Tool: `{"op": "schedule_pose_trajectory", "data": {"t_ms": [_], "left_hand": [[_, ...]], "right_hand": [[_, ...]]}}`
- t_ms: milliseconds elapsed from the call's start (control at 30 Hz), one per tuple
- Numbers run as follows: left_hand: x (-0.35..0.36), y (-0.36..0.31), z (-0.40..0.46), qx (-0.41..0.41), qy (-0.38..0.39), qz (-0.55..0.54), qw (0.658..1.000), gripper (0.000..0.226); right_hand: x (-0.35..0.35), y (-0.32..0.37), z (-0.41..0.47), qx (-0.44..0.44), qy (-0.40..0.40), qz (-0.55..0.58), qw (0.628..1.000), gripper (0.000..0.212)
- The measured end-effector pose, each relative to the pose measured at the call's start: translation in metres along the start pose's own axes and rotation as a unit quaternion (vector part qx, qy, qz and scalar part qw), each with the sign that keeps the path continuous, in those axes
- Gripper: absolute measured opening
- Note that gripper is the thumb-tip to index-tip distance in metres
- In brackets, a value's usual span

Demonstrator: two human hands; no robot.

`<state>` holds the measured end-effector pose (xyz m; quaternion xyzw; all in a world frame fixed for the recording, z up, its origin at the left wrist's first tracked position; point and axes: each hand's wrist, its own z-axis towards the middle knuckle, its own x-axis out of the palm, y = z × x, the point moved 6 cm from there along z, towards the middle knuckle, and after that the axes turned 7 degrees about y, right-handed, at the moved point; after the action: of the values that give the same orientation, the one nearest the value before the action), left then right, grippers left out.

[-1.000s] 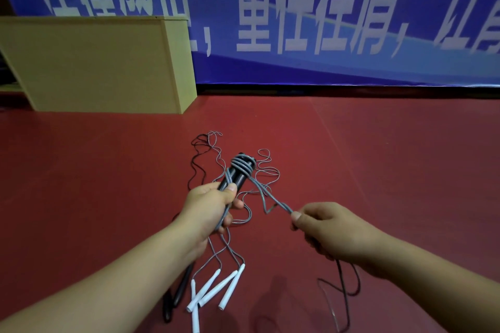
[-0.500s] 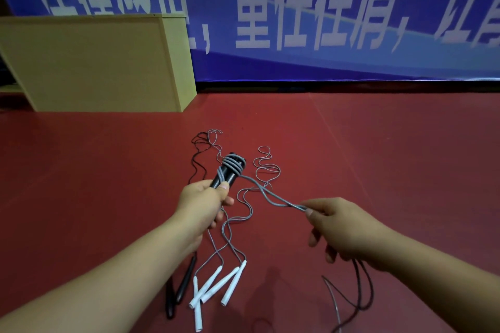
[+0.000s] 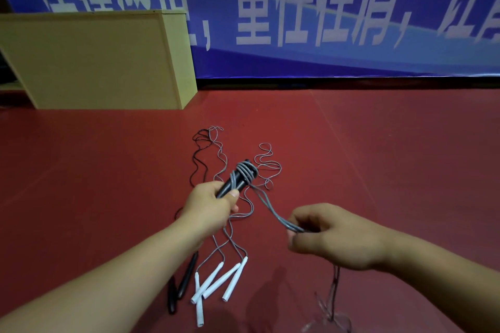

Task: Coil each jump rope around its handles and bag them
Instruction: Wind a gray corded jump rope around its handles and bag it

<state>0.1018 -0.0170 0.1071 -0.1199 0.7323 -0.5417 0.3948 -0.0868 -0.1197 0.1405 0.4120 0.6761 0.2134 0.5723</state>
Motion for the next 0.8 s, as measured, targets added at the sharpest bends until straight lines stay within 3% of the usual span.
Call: {"op": "schedule_pose_trajectory", "data": {"t_ms": [167, 367, 600, 800], "left_hand": [[0.019, -0.002, -0.005, 0.042, 0.083, 0.223, 0.970, 0.021], [0.047, 0.004, -0.013, 0.032, 0.214, 0.349, 0.912, 0.015], [0.069, -0.021, -0.043, 0.111, 0.377, 0.342, 0.853, 0.009], [0.074, -0.044, -0.058, 0.168, 0.419, 0.211, 0.867, 0.014]], "right_hand": [[0.004, 0.015, -0.004, -0.071, -0.002, -0.066, 0.995, 0.039], [-0.001, 0.017, -0.004, -0.120, -0.040, -0.128, 0.984, 0.033], [-0.028, 0.013, -0.004, -0.158, -0.196, -0.256, 0.933, 0.040], [-0.058, -0.021, 0.000, -0.080, -0.282, -0.243, 0.925, 0.029]]}}
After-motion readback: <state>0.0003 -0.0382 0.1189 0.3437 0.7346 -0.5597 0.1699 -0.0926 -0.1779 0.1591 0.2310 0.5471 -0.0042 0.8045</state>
